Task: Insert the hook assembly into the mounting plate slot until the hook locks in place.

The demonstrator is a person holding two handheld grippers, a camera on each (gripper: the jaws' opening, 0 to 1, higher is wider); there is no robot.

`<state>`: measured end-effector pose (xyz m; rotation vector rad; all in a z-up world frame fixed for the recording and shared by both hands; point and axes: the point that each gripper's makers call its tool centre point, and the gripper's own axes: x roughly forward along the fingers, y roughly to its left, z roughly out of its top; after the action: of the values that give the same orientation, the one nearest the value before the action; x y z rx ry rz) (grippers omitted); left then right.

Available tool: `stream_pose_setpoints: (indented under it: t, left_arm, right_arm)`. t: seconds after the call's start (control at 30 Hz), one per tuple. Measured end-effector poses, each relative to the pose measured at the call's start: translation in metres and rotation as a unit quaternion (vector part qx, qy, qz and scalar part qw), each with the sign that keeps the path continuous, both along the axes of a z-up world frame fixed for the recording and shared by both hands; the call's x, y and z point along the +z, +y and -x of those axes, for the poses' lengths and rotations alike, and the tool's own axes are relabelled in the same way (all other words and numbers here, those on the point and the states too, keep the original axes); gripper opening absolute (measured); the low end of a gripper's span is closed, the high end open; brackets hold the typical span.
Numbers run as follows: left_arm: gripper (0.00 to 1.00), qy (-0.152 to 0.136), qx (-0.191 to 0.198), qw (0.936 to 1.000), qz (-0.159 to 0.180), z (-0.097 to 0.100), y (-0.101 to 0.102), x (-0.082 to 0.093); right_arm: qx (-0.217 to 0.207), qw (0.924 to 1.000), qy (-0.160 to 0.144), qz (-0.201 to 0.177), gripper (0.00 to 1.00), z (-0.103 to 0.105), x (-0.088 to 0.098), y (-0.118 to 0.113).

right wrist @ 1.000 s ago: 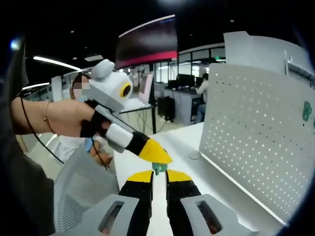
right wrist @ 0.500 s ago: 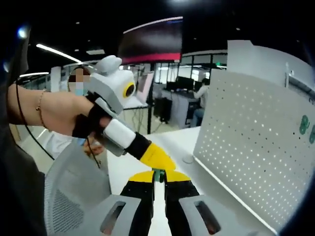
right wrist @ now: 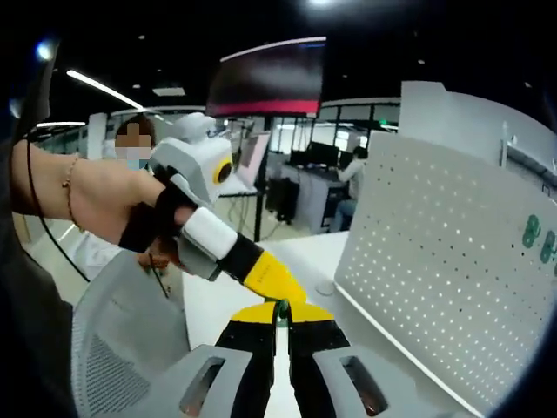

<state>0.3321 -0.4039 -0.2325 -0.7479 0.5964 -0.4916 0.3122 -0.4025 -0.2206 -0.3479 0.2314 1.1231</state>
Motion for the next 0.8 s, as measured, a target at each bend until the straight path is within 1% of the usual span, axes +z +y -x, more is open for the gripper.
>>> stream_pose_setpoints:
  t: [0.17,0.37,0.47,0.5,0.57,0.6,0.63,0.7,0.77,0.8]
  left_arm:
    - [0.03,0.004,0.001,0.9999,0.015,0.001,-0.004,0.002]
    - [0.03,0.009,0.0,0.9998,0.02,0.001,-0.003,0.0]
    - [0.04,0.008,0.001,0.9996,0.027,0.0,-0.004,-0.001]
    - [0.04,0.002,0.001,0.9997,0.025,0.0,-0.004,0.0]
    - [0.05,-0.024,-0.006,0.9996,0.01,-0.002,-0.004,0.002]
    - [0.05,-0.031,-0.008,0.9995,0.005,-0.001,-0.005,0.003]
    - [0.06,-0.034,-0.009,0.9994,0.004,-0.002,-0.004,0.004]
    - [0.06,-0.046,-0.018,0.9988,-0.009,-0.003,-0.002,0.003]
    - [0.07,-0.057,-0.029,0.9976,-0.026,-0.001,-0.001,0.004]
    - [0.1,-0.066,-0.032,0.9966,-0.038,-0.001,0.0,0.005]
  right_arm:
    - [0.0,1.0,-0.006,0.003,0.01,0.0,0.001,-0.002]
    - [-0.01,0.9997,0.023,-0.007,0.0,0.0,0.0,-0.004]
    - [-0.015,0.9994,0.029,-0.015,0.0,0.0,0.001,-0.006]
    - [-0.017,0.9991,0.033,-0.018,0.0,-0.001,0.0,-0.006]
    - [-0.019,0.9987,0.041,-0.024,0.0,-0.002,0.001,-0.007]
    - [-0.022,0.9981,0.05,-0.03,0.0,-0.002,0.002,-0.007]
    - [-0.022,0.9979,0.052,-0.033,0.0,-0.002,0.003,-0.008]
    - [-0.022,0.998,0.051,-0.03,0.0,-0.002,0.002,-0.008]
    - [-0.023,0.9981,0.05,-0.028,0.0,-0.003,0.002,-0.01]
    - [-0.025,0.9979,0.052,-0.029,0.0,-0.005,0.002,-0.011]
